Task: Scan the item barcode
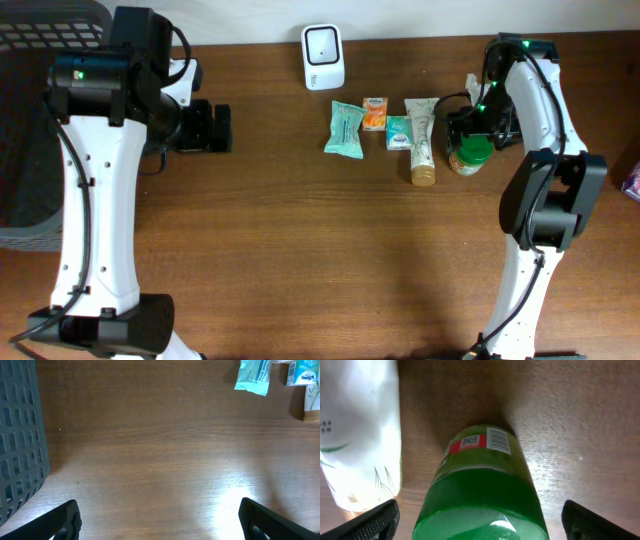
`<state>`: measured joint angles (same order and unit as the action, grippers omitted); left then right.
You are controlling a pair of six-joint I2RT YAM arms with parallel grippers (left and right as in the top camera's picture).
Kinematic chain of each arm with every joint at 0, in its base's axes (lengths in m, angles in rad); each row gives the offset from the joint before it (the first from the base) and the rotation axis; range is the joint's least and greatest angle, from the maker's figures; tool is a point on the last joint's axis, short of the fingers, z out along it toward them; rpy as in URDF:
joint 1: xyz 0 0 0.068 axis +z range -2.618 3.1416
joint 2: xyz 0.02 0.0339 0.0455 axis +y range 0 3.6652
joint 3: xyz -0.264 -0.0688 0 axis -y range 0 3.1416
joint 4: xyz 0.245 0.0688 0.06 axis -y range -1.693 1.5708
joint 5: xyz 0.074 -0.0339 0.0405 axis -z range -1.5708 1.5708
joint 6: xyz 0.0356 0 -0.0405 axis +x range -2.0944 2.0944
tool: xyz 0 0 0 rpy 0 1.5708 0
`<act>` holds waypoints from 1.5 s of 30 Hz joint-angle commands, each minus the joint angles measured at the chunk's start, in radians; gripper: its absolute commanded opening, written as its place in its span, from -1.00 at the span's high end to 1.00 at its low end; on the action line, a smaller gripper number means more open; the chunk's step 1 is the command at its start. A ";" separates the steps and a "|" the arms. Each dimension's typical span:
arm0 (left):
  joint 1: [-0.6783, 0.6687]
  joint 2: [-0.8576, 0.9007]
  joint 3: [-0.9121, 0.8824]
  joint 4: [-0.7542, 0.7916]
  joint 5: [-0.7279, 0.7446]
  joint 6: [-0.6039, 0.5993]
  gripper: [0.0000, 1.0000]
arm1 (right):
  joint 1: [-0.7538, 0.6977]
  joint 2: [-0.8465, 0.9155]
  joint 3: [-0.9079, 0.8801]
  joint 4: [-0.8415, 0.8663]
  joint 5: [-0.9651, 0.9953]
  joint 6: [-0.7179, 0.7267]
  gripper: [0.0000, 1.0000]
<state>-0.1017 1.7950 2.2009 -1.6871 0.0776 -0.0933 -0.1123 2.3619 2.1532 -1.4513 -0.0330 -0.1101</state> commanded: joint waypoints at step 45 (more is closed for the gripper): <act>0.000 -0.003 0.001 -0.001 0.001 0.016 -0.98 | 0.002 0.001 0.040 0.000 -0.038 0.333 -0.21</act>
<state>-0.1017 1.7950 2.2009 -1.6871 0.0776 -0.0933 -0.1196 2.3619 2.1513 -1.4506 -0.0757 0.3843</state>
